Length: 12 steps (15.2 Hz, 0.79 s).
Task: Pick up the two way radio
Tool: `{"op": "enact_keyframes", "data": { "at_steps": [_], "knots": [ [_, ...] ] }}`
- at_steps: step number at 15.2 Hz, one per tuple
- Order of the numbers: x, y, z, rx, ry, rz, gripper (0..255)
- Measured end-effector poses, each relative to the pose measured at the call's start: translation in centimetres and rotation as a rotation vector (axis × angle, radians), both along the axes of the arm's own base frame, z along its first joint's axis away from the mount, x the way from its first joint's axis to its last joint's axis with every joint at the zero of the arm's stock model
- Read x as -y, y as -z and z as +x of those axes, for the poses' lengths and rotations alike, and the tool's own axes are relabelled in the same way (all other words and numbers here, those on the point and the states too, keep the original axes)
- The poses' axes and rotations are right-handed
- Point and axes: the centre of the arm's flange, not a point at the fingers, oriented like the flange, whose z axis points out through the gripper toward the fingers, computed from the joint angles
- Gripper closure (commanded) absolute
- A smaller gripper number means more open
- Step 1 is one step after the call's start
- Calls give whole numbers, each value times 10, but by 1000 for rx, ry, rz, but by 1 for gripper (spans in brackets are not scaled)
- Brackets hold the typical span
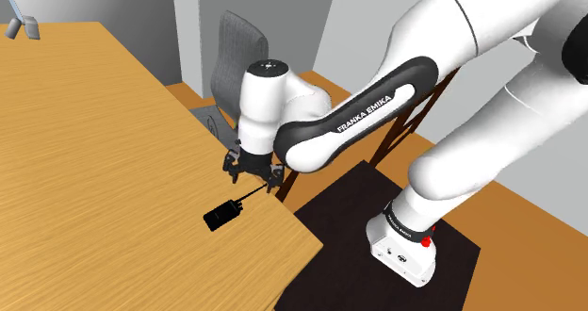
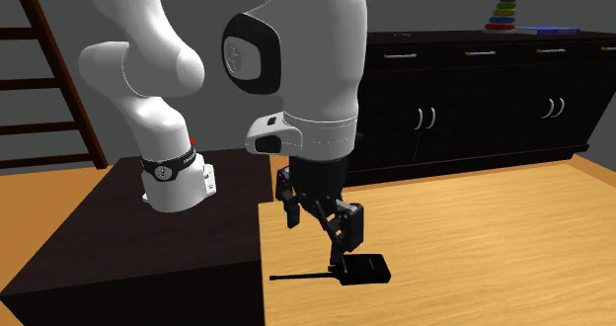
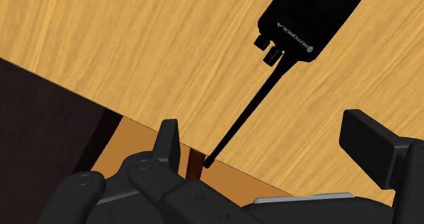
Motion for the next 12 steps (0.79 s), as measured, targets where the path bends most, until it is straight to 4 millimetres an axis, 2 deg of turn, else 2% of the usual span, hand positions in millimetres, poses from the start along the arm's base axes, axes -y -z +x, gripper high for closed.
{"op": "enact_keyframes", "data": {
  "at_steps": [4,9,12],
  "knots": [
    [-29,34,12,-5,93,13,0],
    [-32,65,14,-4,108,14,0],
    [-34,77,14,-4,107,13,0]
  ]
}}
